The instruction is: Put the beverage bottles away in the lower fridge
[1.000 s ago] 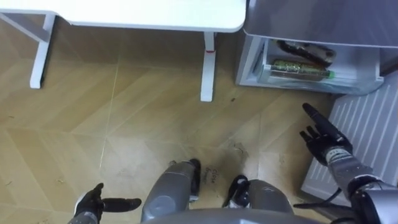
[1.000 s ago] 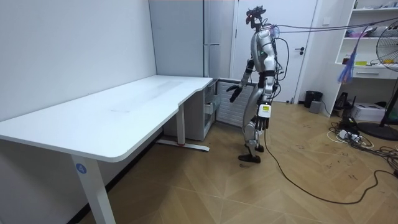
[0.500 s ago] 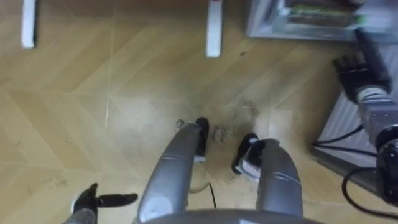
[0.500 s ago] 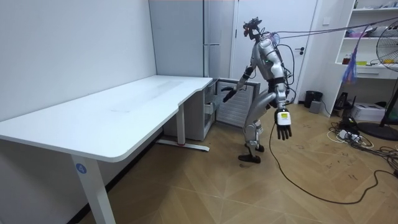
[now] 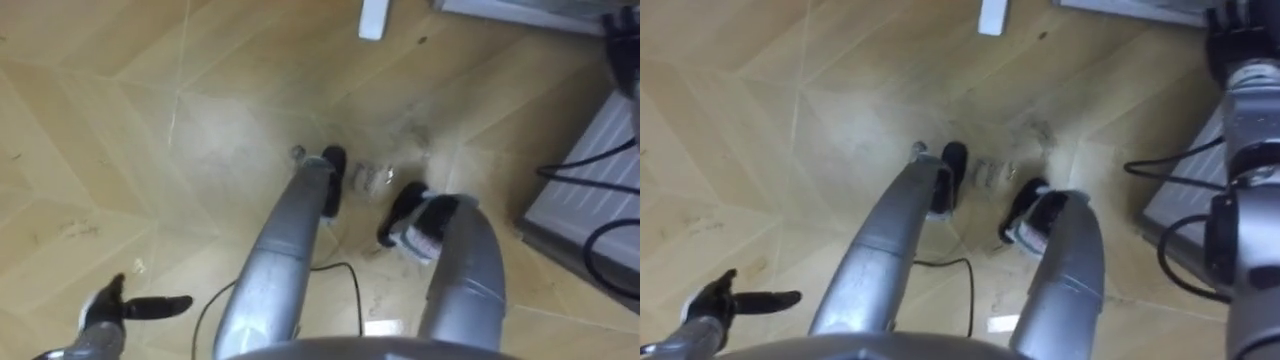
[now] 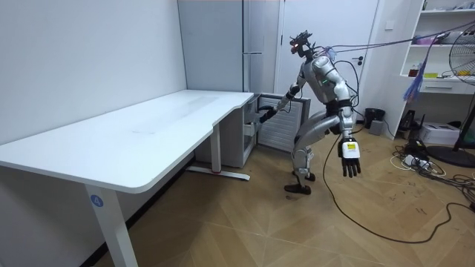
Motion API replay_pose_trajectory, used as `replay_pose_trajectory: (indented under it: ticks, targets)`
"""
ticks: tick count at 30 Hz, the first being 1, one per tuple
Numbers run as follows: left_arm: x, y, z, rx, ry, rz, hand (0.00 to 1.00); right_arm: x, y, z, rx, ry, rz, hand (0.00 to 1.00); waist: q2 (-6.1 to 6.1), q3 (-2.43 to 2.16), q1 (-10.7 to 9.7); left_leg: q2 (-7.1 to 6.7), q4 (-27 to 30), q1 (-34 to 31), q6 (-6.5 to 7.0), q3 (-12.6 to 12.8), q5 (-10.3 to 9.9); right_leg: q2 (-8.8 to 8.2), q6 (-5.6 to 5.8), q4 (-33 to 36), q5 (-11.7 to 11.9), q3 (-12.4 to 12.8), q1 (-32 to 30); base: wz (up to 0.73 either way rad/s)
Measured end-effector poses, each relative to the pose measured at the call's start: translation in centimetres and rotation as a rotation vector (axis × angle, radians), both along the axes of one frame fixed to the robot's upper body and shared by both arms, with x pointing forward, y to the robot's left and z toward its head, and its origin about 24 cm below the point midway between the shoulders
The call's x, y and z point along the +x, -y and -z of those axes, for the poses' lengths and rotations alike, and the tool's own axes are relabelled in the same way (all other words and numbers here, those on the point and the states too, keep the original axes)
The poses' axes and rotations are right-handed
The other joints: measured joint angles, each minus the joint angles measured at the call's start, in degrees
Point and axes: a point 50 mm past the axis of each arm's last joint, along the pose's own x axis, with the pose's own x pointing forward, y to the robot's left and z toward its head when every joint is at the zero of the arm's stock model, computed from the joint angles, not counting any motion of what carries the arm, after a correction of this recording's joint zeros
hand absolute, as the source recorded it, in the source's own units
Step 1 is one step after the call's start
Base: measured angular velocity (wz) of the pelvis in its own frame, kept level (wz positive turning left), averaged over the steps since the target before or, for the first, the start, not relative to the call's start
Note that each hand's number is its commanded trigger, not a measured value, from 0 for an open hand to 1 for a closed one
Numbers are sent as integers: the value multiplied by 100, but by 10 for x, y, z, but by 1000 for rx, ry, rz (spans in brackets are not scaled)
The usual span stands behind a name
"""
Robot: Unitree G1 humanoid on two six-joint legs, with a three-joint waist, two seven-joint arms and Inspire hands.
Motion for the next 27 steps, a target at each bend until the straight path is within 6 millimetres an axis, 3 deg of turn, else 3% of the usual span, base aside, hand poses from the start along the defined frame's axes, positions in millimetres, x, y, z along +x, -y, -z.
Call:
replay_pose_trajectory:
  ticks: [7,9,12,20,27]
  targets:
    - [-12,-22,-12,58,-14,21,0,9,-6,-14,-58,36,-30,0,-27,-2,36,-10,142,-306,-23,-85,16,-4,-30,145,12,13,-318,-4]
    - [-19,-25,-13,66,-33,14,0,9,-6,-14,-57,36,-22,0,-25,-3,51,-33,139,-339,-54,-136,35,-52,-50,155,3,-57,-328,6]
    - [-24,-25,-13,65,-51,15,0,8,-3,-15,-55,24,11,0,-25,-2,61,-195,129,-367,-120,-257,74,-184,-116,241,-36,-152,-327,23]
    - [-10,-21,-19,56,8,52,0,8,4,-24,-36,15,104,0,-44,8,220,-183,-31,-435,-351,-342,211,-463,-251,331,-120,-450,-326,21]
    - [-26,-40,-32,112,-30,77,0,10,-2,-22,-84,-27,70,0,-198,59,293,-160,-91,-432,-509,-527,305,-625,-373,335,-198,-827,-219,0]
